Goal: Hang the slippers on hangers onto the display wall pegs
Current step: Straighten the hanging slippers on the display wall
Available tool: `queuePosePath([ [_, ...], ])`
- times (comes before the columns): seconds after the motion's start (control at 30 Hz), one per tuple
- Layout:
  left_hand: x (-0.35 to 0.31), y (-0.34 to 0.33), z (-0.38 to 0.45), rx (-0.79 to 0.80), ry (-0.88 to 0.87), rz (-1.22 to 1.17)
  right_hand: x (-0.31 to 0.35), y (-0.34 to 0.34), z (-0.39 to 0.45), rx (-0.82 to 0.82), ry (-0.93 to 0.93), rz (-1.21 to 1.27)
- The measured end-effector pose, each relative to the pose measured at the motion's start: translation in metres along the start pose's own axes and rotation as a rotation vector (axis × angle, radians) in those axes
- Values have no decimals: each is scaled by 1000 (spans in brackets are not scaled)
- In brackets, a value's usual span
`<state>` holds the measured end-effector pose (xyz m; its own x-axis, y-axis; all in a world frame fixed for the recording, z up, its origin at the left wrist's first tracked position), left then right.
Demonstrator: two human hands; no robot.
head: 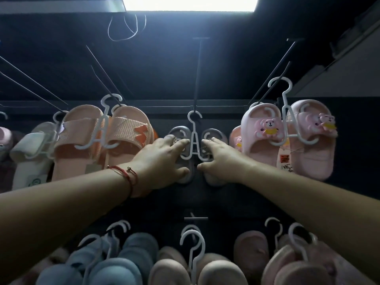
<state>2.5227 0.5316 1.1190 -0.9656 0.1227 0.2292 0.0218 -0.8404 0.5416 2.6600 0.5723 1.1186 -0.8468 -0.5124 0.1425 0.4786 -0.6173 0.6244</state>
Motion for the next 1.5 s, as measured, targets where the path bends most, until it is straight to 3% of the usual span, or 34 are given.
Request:
queuePosePath([
  [0.33,14,39,-44,73,-76,167,8,54,-77,27,-51,-131],
  [0.7,-13,59,-50,119,-39,117,-7,111,-106,1,-122,-200],
  [0.87,-46,63,-31,78,-58,78,-47,139,-108,-46,-111,-186],
  [1.17,-150,58,23,-91,-125,33,-123,185,-107,-204,-11,-409],
  [1.5,-195,38,73,-161,-105,160,-166,173,-78,-189,99,-458],
])
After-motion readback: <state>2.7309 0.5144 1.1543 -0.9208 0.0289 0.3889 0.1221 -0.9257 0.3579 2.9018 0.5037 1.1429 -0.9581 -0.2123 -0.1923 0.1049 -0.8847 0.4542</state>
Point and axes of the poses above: each hand's wrist, its own z-axis towards the middle knuckle, its own y-axis out of the back of the hand, x = y × z, the point moved 9 cm from there along z, towards the middle knuckle, and after that the axes turned 6 degrees about -x, right-handed, at the moved point
